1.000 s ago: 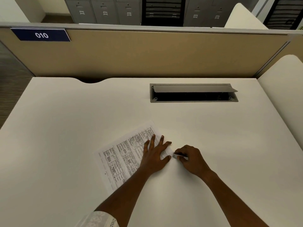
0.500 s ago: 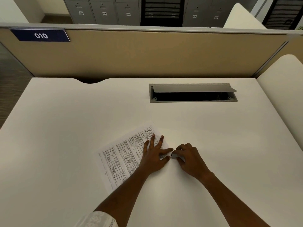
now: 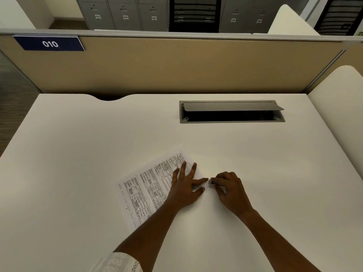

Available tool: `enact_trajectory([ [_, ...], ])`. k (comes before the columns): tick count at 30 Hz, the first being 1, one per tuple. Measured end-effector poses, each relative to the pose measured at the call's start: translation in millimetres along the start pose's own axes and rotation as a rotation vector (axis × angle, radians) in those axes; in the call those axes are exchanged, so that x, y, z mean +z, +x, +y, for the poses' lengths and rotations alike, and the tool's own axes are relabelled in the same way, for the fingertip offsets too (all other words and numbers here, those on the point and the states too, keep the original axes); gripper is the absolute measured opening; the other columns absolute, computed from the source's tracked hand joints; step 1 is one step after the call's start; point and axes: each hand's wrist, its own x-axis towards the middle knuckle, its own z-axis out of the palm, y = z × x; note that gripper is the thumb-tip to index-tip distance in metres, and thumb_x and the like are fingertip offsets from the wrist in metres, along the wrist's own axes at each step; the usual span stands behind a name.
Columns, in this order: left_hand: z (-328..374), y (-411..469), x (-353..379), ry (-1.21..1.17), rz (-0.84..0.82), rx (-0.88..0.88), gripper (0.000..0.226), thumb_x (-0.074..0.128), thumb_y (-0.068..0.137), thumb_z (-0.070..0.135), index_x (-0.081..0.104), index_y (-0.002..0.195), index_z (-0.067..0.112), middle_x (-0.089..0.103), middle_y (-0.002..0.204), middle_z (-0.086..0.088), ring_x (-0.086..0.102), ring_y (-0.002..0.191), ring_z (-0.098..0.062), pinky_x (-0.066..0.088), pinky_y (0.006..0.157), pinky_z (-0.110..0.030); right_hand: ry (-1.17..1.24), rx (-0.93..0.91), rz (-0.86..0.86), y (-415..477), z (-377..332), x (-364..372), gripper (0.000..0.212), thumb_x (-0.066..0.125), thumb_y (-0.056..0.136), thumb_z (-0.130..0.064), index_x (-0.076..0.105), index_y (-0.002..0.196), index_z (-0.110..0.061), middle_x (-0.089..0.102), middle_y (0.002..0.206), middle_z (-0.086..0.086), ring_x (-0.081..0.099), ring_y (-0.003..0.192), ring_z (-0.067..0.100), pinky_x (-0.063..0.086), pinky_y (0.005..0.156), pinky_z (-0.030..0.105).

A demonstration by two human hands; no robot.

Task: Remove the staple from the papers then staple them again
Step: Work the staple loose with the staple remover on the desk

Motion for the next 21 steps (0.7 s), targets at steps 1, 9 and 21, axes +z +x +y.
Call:
enact_trajectory([
  [1,-0.1,-0.2,-0.1,0.01,0.0,0.001,0.043,0.048,0.1,0.059,0.054,0.143,0.052,0.006,0.174,0.008,-0.013,0.16,-0.026,-0.005,0.128,-0.053,0.013,0.02,-0.023,2.0,1.1,-1.1,0.025,0.075,0.082,0.0,0.079,0.102,-0.015,0.071,0.094,0.002,0.062,0.087,0.025,0.053,0.072,0.044],
  [9,2.7,-1.3,-1.0,-0.026,0.019,-0.022,0.066,0.051,0.1,0.058,0.028,0.16,0.041,0.011,0.174,0.007,-0.014,0.159,-0.02,-0.006,0.128,-0.05,-0.031,0.006,-0.167,4.5,0.9,-2.0,0.025,0.068,0.088,-0.009,0.079,0.108,-0.02,0.072,0.098,0.001,0.062,0.092,0.025,0.053,0.078,0.043],
  [21,6.3,-1.4,-3.1,-0.014,0.038,-0.046,0.084,0.052,0.097,0.061,0.006,0.164,0.038,0.01,0.174,0.011,-0.012,0.161,-0.021,-0.007,0.128,-0.044,0.123,0.104,-0.216,18.1,4.7,3.0,0.017,0.072,0.09,-0.016,0.08,0.105,-0.018,0.073,0.09,0.005,0.069,0.082,0.02,0.056,0.074,0.036],
])
